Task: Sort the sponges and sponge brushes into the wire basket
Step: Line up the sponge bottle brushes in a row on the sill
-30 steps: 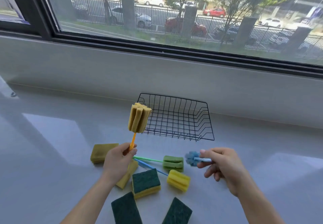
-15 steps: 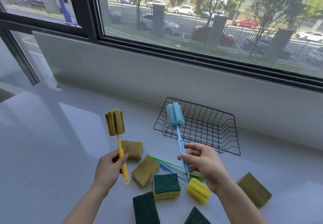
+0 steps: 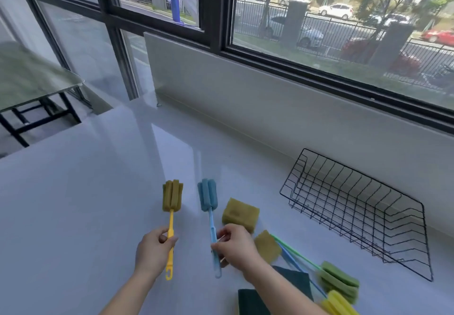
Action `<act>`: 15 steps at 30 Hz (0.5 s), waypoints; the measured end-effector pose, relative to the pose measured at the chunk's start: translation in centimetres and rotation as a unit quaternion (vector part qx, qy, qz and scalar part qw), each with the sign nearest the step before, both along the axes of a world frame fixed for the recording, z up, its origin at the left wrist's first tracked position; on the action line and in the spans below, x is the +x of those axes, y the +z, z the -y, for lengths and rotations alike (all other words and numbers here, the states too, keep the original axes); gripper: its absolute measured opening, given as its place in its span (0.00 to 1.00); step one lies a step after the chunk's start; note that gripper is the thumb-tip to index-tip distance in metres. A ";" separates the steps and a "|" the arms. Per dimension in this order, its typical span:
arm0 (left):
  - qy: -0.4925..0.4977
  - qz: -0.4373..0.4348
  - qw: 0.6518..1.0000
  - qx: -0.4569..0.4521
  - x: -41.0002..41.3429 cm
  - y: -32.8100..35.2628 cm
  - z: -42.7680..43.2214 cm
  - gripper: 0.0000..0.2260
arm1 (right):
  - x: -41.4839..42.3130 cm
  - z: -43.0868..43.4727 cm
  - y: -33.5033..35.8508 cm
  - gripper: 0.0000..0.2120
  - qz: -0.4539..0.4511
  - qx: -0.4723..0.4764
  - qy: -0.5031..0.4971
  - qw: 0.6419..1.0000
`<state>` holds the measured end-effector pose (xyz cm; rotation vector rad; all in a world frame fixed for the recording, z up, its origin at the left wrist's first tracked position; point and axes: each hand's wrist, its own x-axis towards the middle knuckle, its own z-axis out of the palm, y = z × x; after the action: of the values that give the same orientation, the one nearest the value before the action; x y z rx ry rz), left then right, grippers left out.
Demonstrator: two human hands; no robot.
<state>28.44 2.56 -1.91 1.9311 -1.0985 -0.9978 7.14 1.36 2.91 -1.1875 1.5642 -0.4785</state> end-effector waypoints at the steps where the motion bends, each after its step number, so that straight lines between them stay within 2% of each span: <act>1: 0.001 0.019 1.000 0.005 0.3 -0.3 0.1 0.06 | 0.6 0.4 -0.5 0.05 -0.015 0.001 0.003 1.000; 7: -0.020 0.098 0.995 0.032 0.6 -1.7 0.4 0.03 | 3.3 0.7 -2.9 0.05 -0.069 0.025 0.028 0.997; 11: -0.048 0.133 0.988 0.057 0.6 -2.2 0.0 0.06 | 3.8 0.0 -4.0 0.06 -0.097 0.029 0.027 0.994; 15: -0.067 0.192 0.977 0.063 0.3 -2.4 0.2 0.08 | 4.0 -0.5 -4.8 0.09 -0.089 0.046 0.038 0.994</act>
<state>28.78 2.34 -4.27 2.2395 -1.4250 -0.7969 11.13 1.87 -1.93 -1.2407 1.6671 -0.2543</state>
